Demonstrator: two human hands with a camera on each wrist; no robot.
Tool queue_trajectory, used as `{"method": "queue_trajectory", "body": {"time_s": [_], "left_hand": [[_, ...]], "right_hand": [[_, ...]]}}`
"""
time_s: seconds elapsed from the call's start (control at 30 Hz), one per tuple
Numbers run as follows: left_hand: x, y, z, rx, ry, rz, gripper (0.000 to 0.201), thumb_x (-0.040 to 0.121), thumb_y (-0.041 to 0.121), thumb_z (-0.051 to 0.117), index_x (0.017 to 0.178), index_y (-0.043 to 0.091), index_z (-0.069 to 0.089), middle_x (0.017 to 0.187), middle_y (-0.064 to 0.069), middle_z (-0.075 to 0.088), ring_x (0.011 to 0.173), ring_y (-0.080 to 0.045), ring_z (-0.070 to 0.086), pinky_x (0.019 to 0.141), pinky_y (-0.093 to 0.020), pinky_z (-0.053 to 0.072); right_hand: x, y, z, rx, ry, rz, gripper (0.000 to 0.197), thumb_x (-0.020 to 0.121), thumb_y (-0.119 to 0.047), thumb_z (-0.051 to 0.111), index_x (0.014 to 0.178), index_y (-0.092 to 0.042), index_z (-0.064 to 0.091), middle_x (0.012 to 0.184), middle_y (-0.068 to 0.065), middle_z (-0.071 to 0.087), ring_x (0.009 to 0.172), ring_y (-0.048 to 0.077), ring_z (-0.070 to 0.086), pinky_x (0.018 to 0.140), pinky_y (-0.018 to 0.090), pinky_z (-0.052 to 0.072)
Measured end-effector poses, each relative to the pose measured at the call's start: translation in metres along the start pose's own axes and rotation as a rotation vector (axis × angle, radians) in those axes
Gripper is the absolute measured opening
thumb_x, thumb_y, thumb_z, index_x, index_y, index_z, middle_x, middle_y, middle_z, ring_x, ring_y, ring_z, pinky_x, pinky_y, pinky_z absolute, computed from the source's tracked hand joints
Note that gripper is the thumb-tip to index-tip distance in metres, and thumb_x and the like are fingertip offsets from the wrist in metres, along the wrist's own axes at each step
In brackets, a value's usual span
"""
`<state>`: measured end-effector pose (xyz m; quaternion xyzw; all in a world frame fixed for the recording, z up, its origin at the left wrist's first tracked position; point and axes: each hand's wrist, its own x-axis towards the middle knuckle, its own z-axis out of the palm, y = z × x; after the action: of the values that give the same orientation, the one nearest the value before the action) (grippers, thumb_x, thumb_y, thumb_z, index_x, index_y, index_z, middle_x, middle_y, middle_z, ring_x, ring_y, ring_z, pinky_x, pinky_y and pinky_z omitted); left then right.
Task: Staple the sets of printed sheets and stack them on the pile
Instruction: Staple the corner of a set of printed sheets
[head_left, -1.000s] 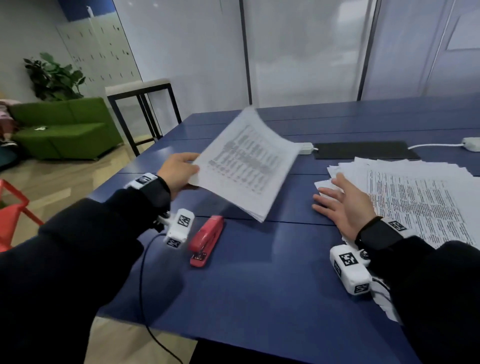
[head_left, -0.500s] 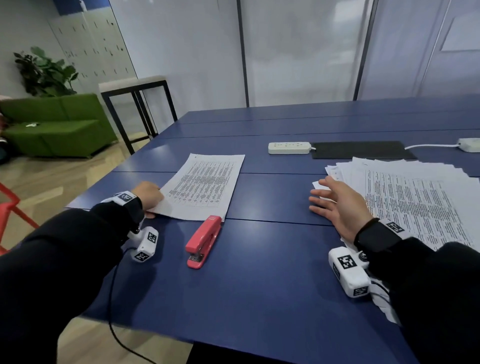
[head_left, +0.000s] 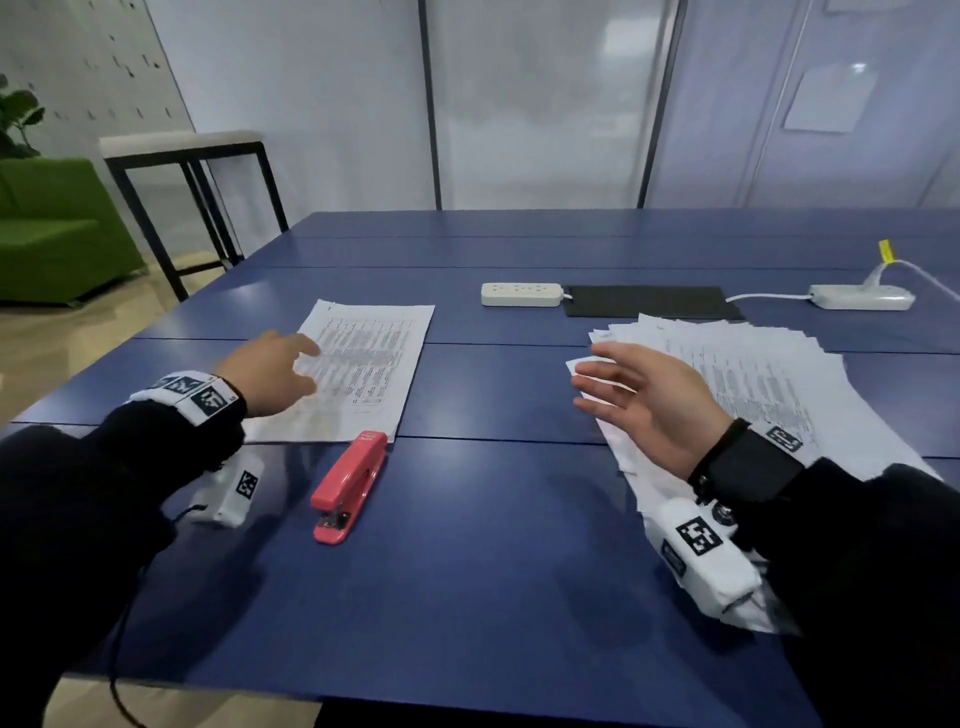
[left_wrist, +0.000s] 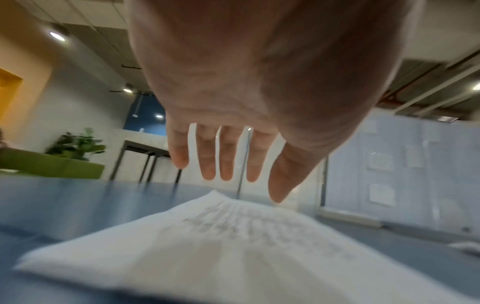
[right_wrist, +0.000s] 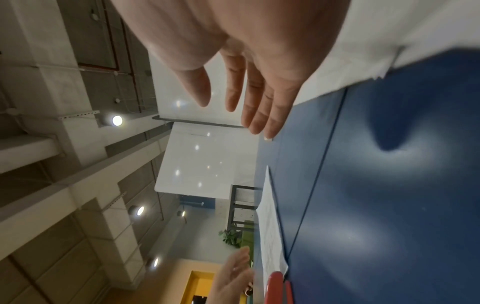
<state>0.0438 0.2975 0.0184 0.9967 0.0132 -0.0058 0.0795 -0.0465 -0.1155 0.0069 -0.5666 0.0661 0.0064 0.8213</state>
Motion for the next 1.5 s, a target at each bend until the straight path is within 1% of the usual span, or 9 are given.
{"method": "queue_trajectory", "body": {"time_s": [0.2, 0.37, 0.43, 0.53, 0.77, 0.83, 0.93, 1.23, 1.5], "left_hand": [[-0.058, 0.105, -0.02, -0.108, -0.06, 0.45, 0.026, 0.093, 0.04, 0.072, 0.118, 0.036, 0.068, 0.118, 0.009, 0.065, 0.106, -0.012, 0.061, 0.092, -0.03, 0.043], [-0.095, 0.188, 0.007, -0.086, -0.202, 0.753, 0.042, 0.096, 0.047, 0.066, 0.136, 0.037, 0.057, 0.126, 0.011, 0.056, 0.117, -0.009, 0.054, 0.103, -0.03, 0.041], [-0.103, 0.213, 0.025, -0.048, -0.254, 0.817, 0.049, 0.096, 0.05, 0.064, 0.142, 0.038, 0.051, 0.133, 0.009, 0.052, 0.122, -0.013, 0.053, 0.106, -0.032, 0.042], [-0.113, 0.238, 0.045, 0.032, -0.339, 0.864, 0.056, 0.095, 0.05, 0.064, 0.147, 0.038, 0.047, 0.139, 0.006, 0.049, 0.123, -0.019, 0.055, 0.104, -0.035, 0.045], [-0.115, 0.234, 0.049, 0.106, -0.411, 0.83, 0.049, 0.09, 0.052, 0.069, 0.135, 0.038, 0.056, 0.128, 0.009, 0.051, 0.112, -0.016, 0.057, 0.098, -0.038, 0.051], [-0.111, 0.221, 0.046, 0.106, -0.415, 0.804, 0.049, 0.089, 0.052, 0.071, 0.134, 0.04, 0.057, 0.127, 0.011, 0.051, 0.114, -0.014, 0.057, 0.101, -0.038, 0.05], [-0.106, 0.196, 0.035, 0.086, -0.397, 0.758, 0.043, 0.09, 0.051, 0.07, 0.131, 0.041, 0.06, 0.124, 0.013, 0.055, 0.112, -0.011, 0.057, 0.102, -0.032, 0.047], [-0.082, 0.102, -0.008, 0.245, -0.121, 0.357, 0.057, 0.084, 0.073, 0.062, 0.131, 0.04, 0.056, 0.126, 0.012, 0.058, 0.116, -0.015, 0.057, 0.101, -0.036, 0.047], [-0.112, 0.081, 0.004, 0.447, -0.177, 0.18, 0.042, 0.09, 0.05, 0.055, 0.126, 0.028, 0.055, 0.1, 0.002, 0.062, 0.096, -0.024, 0.063, 0.075, -0.033, 0.048]], "right_hand": [[-0.002, -0.068, -0.072, -0.717, 0.135, -0.073, 0.028, 0.096, -0.025, 0.072, 0.119, -0.011, 0.068, 0.111, 0.004, 0.071, 0.1, 0.022, 0.066, 0.081, 0.04, 0.054], [0.009, -0.086, -0.142, -1.305, 0.344, 0.196, 0.048, 0.09, -0.038, 0.078, 0.103, 0.005, 0.064, 0.109, 0.03, 0.061, 0.105, 0.038, 0.063, 0.072, 0.034, 0.045], [0.004, -0.084, -0.153, -1.469, 0.374, 0.295, 0.058, 0.083, -0.054, 0.079, 0.076, -0.002, 0.054, 0.083, 0.017, 0.056, 0.091, 0.036, 0.062, 0.068, 0.032, 0.042], [0.0, -0.079, -0.159, -1.64, 0.368, 0.363, 0.074, 0.066, -0.074, 0.08, 0.094, -0.008, 0.061, 0.098, 0.008, 0.065, 0.094, 0.028, 0.062, 0.081, 0.034, 0.05], [-0.004, -0.087, -0.157, -1.674, 0.262, 0.434, 0.104, 0.041, -0.082, 0.086, 0.11, -0.007, 0.065, 0.117, 0.008, 0.066, 0.099, 0.024, 0.062, 0.085, 0.036, 0.047], [-0.004, -0.085, -0.154, -1.623, 0.226, 0.361, 0.109, 0.056, -0.053, 0.098, 0.146, -0.017, 0.047, 0.143, 0.007, 0.053, 0.123, 0.027, 0.054, 0.099, 0.037, 0.044], [-0.002, -0.069, -0.146, -1.538, 0.182, 0.221, 0.112, 0.063, -0.026, 0.1, 0.155, -0.025, 0.036, 0.149, 0.008, 0.051, 0.129, 0.025, 0.053, 0.094, 0.033, 0.046], [0.006, -0.064, -0.064, -1.536, -0.434, -0.076, 0.008, 0.091, -0.014, 0.074, 0.097, -0.019, 0.073, 0.092, -0.001, 0.076, 0.075, 0.007, 0.062, 0.082, 0.031, 0.05], [0.013, -0.014, 0.019, -1.805, -0.396, -0.291, 0.068, 0.089, -0.027, 0.077, 0.149, -0.028, 0.044, 0.136, 0.0, 0.056, 0.121, 0.024, 0.055, 0.1, 0.038, 0.045]]}}
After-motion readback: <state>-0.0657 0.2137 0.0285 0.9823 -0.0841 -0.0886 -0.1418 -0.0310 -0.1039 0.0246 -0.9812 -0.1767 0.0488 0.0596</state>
